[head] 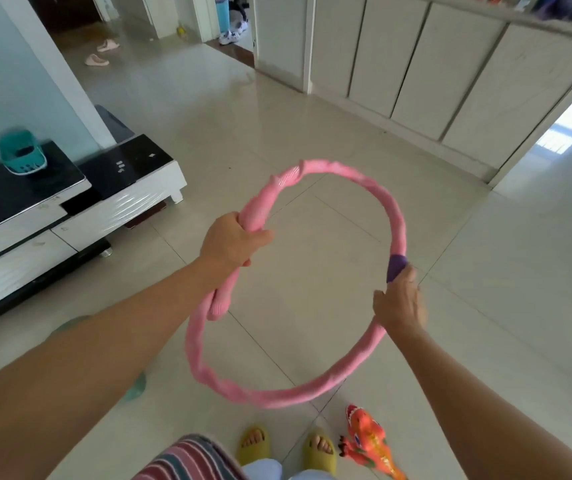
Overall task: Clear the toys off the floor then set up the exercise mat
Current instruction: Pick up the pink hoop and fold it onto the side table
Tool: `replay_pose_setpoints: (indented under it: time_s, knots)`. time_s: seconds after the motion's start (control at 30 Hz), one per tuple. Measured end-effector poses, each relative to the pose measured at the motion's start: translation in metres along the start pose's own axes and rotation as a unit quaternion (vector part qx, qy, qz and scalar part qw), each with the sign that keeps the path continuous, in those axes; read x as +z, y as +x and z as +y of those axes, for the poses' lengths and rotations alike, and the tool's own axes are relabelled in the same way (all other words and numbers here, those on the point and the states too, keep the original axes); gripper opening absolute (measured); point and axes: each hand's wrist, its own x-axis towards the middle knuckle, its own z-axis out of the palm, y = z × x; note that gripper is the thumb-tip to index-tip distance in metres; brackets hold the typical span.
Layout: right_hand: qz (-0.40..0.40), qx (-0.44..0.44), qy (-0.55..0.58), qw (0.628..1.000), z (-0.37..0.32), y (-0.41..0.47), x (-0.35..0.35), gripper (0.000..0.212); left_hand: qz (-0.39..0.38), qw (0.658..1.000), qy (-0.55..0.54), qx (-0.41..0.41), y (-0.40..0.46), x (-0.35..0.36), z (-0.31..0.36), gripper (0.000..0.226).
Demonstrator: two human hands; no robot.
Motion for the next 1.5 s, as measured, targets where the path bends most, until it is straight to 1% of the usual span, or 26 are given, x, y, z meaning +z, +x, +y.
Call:
replay_pose_setpoints:
  time_s: [0.03,0.1,0.17,0.23,0.3,0.37,0.4,0.47,0.53,0.57,0.63,0.7,0.8,0.83,0.9,1.0,1.03,1.07,1.13,1.17,1.23,1.27,1.3,1.37,1.43,1.5]
  knots:
    - [-0.009,-0.015,-0.012,1.0,0.0,0.002,-0.002,0.056,0.006,1.0,0.003,-0.004,0.001,-0.001,-0.003,0.035]
    - [-0.033,-0.073,-0.081,0.993,0.004,0.003,-0.003,0.065,0.036,0.999,0.002,-0.018,0.006,-0.003,-0.009,0.038]
    - [-0.047,-0.171,-0.204,0.963,0.009,0.003,-0.007,0.062,0.084,0.996,0.029,-0.023,0.013,-0.005,-0.016,0.04]
    - [-0.056,-0.279,-0.303,0.909,0.009,0.003,-0.015,0.054,0.125,0.991,0.047,-0.014,0.015,-0.006,-0.016,0.046]
    - [-0.074,-0.378,-0.355,0.852,-0.001,0.005,-0.023,0.045,0.133,0.988,0.081,0.003,0.017,-0.006,-0.012,0.044]
    - [-0.088,-0.498,-0.392,0.769,-0.019,0.003,-0.03,0.036,0.128,0.982,0.14,0.014,0.018,-0.008,-0.005,0.038]
    - [-0.066,-0.567,-0.398,0.718,-0.028,0.004,-0.031,0.034,0.124,0.977,0.171,0.019,0.017,-0.009,-0.002,0.038]
    - [-0.025,-0.666,-0.36,0.653,-0.043,0.005,-0.032,0.034,0.11,0.969,0.219,0.03,0.015,-0.01,0.002,0.041]
    - [0.013,-0.732,-0.313,0.605,-0.058,-0.001,-0.035,0.015,0.087,0.967,0.234,0.049,0.012,-0.008,0.004,0.046]
    - [0.031,-0.751,-0.28,0.598,-0.065,-0.006,-0.035,0.016,0.067,0.97,0.228,0.052,0.009,-0.004,0.005,0.05]
    - [0.067,-0.769,-0.213,0.599,-0.08,-0.016,-0.034,0.031,0.029,0.979,0.194,0.049,0.003,0.003,0.008,0.051]
    - [0.088,-0.789,-0.162,0.586,-0.089,-0.023,-0.031,0.026,-0.006,0.986,0.158,0.045,-0.002,0.005,0.013,0.043]
    - [0.131,-0.828,-0.07,0.541,-0.095,-0.023,-0.033,0.019,-0.093,0.991,0.093,0.034,-0.005,0.002,0.014,0.034]
    - [0.144,-0.832,-0.049,0.533,-0.098,-0.023,-0.036,0.018,-0.125,0.989,0.071,0.029,-0.005,0.002,0.014,0.033]
    - [0.179,-0.836,-0.016,0.518,-0.108,-0.026,-0.038,0.015,-0.177,0.982,0.058,0.02,-0.012,0.003,0.018,0.04]
    - [0.226,-0.838,0.012,0.496,-0.127,-0.039,-0.036,0.019,-0.243,0.97,0.006,-0.015,-0.019,0.007,0.024,0.028]
    - [0.231,-0.838,0.017,0.494,-0.131,-0.041,-0.036,0.018,-0.282,0.96,0.004,-0.004,-0.023,0.006,0.025,0.031]
    - [0.23,-0.836,0.016,0.497,-0.134,-0.042,-0.037,0.016,-0.319,0.948,-0.02,-0.015,-0.029,0.004,0.03,0.029]
    - [0.221,-0.835,0.008,0.505,-0.134,-0.039,-0.039,0.012,-0.353,0.932,-0.064,-0.054,-0.038,0.002,0.036,0.015]
    - [0.214,-0.833,0.003,0.51,-0.134,-0.039,-0.041,0.014,-0.354,0.927,-0.096,-0.075,-0.041,0.0,0.036,0.016]
    - [0.202,-0.815,-0.01,0.543,-0.131,-0.039,-0.045,0.034,-0.345,0.925,-0.129,-0.092,-0.047,-0.001,0.035,0.024]
    - [0.193,-0.795,-0.01,0.575,-0.128,-0.039,-0.046,0.048,-0.353,0.918,-0.154,-0.094,-0.049,0.0,0.034,0.026]
    - [0.175,-0.768,-0.009,0.617,-0.124,-0.039,-0.046,0.064,-0.373,0.908,-0.168,-0.087,-0.048,0.003,0.031,0.033]
    - [0.121,-0.696,-0.016,0.708,-0.114,-0.039,-0.045,0.091,-0.385,0.906,-0.162,-0.071,-0.048,0.006,0.028,0.039]
    - [0.052,-0.615,-0.027,0.786,-0.102,-0.039,-0.044,0.114,-0.389,0.906,-0.157,-0.067,-0.05,0.01,0.029,0.032]
    - [-0.028,-0.539,-0.027,0.842,-0.094,-0.04,-0.044,0.132,-0.379,0.907,-0.17,-0.066,-0.053,0.016,0.03,0.022]
